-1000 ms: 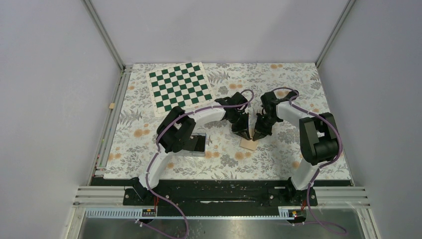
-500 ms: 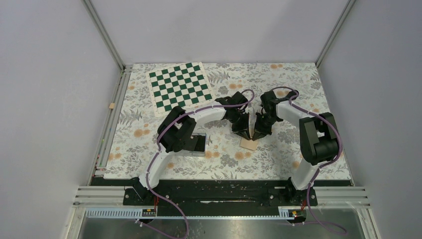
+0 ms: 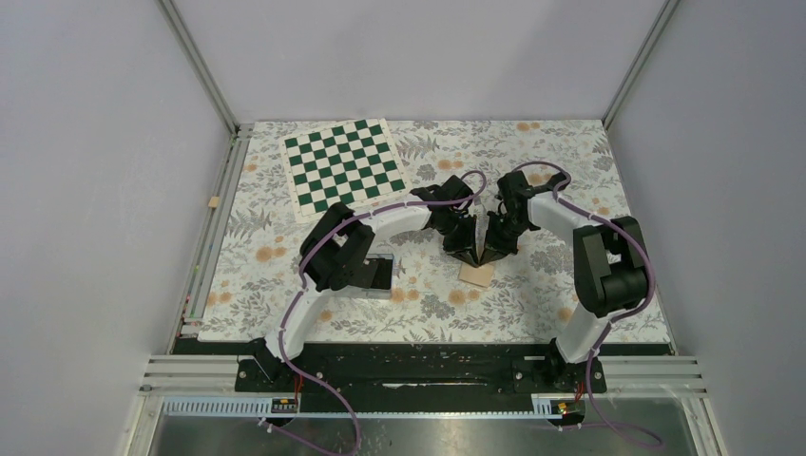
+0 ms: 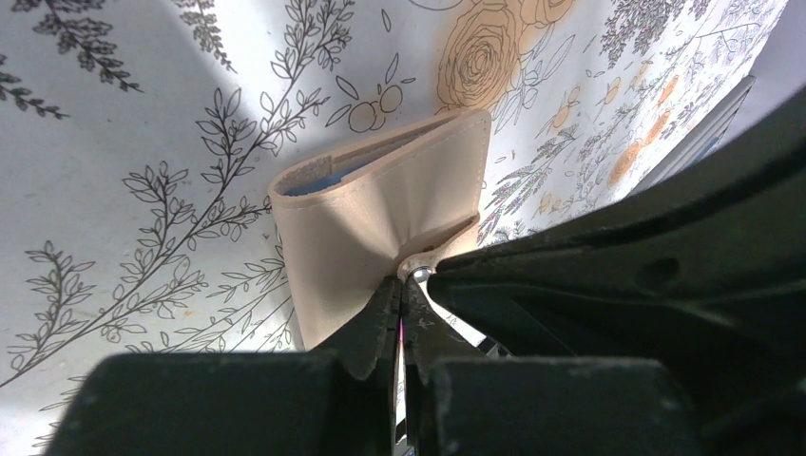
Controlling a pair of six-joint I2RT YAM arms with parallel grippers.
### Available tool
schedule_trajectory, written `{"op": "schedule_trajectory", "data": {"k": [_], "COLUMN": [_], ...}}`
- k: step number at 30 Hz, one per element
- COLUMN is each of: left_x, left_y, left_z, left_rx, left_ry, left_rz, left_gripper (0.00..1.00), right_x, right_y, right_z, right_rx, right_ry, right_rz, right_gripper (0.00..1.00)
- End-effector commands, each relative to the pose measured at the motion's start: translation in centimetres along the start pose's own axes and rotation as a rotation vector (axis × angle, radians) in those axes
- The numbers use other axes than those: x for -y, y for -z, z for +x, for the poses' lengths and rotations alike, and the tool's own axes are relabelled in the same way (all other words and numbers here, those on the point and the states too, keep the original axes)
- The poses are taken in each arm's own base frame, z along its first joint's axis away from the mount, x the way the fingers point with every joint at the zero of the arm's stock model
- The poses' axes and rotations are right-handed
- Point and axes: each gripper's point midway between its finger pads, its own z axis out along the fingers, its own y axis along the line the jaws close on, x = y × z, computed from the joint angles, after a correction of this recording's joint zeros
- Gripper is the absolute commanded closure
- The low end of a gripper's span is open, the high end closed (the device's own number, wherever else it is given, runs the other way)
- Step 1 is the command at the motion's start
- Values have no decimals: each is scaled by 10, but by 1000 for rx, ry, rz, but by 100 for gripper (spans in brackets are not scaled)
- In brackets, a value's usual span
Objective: Put the credit cards into the card holder
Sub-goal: Close the card holder at the center of the board.
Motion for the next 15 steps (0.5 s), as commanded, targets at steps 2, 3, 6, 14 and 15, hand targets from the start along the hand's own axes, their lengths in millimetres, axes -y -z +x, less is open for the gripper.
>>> {"op": "schedule_trajectory", "data": {"k": [2,3,6,14,15], "left_x": [10,11,12,21,23], "left_y": [3,2,3,5,6], "left_z": [-6,-6,-6,-10,-11], "left_rx": [50,51,52,65,68], "left_ry": [-57,-59,-60,-67,-66], "left_rz": [13,14,18,51,58], "left_gripper": [100,100,100,100,100], "right_x": [10,12,22,35,35], "right_y": [-10,-11,-14,-23,-24], "right_z": [4,5,10,28,30], "right_rx": [-38,-43,-53,-91,-95], "right_ry": [3,-1,-18,-2,4], "right_rz": [62,72,117,220,230], "right_gripper": [100,100,100,100,100]}}
